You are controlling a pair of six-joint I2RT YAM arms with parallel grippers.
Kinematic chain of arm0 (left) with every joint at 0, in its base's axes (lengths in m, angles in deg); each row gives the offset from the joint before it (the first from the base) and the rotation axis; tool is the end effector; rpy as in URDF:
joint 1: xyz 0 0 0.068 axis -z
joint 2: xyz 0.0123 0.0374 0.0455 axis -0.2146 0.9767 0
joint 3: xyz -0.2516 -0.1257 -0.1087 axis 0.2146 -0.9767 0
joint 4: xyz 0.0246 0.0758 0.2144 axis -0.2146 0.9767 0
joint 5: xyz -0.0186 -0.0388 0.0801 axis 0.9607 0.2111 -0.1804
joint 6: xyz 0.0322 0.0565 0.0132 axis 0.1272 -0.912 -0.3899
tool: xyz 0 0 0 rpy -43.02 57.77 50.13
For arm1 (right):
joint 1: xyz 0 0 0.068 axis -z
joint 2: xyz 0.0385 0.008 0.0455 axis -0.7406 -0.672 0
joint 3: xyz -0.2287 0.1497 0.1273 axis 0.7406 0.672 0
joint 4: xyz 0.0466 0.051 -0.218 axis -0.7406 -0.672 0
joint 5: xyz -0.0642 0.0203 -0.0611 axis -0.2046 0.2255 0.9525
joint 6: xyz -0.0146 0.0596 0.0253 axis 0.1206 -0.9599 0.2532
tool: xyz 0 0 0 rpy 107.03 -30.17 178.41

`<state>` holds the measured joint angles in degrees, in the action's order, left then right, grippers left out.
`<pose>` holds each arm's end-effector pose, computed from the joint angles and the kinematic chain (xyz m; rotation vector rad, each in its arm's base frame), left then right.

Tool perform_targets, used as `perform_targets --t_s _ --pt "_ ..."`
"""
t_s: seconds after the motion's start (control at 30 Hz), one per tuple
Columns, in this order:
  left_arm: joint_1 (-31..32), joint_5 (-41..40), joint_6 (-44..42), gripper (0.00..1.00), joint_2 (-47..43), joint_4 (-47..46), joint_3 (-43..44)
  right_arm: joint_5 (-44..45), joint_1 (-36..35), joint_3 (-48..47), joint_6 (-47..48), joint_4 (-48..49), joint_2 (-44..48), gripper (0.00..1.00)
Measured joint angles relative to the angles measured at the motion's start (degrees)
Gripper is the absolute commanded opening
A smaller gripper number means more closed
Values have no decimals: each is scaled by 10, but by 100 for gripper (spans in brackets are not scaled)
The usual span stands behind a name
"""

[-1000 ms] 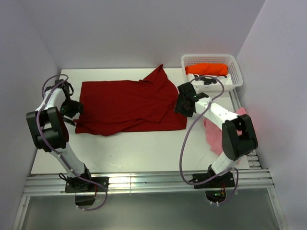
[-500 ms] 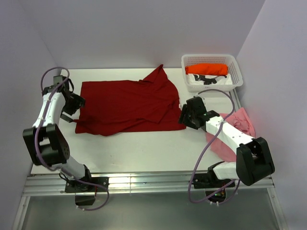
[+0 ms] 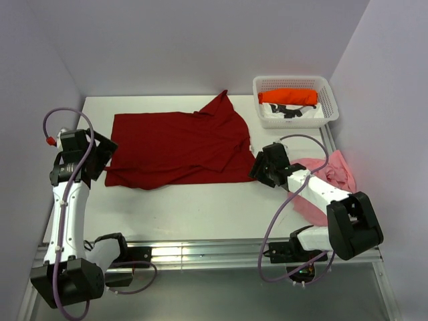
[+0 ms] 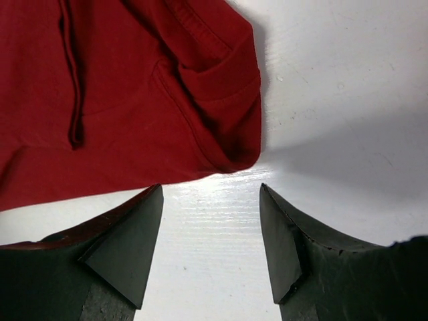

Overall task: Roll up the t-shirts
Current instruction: Fold the tshirt

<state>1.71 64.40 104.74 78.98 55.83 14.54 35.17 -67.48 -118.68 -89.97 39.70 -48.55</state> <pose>0.1647 0.0331 0.3341 -1.1672 1.9805 -0.3067 0.2077 0.0730 0.2155 0.4862 2.4871 0.4107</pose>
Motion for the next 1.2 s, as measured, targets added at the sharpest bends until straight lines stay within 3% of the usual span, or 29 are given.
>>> perform_targets --t_s 0.3,0.77,0.87,0.9,0.97,1.0,1.2 --pt "-1 24 -32 99 -43 -38 -63 13 1 16 -29 30 5 55" --pt "-4 44 -29 99 -30 -47 -65 26 17 12 -83 82 -76 55" --pt "-10 59 -30 99 -2 -48 -65 24 17 3 -93 99 -94 40" --pt "-15 67 -31 100 12 -49 -68 25 17 0 -96 101 -100 25" --pt "-27 77 -31 99 26 -53 -79 26 17 -1 -102 103 -105 14" --pt "-34 81 -31 100 28 -53 -87 28 17 -1 -107 97 -105 0" --pt "-68 88 -32 99 27 -51 -110 57 33 2 -127 76 -87 0"
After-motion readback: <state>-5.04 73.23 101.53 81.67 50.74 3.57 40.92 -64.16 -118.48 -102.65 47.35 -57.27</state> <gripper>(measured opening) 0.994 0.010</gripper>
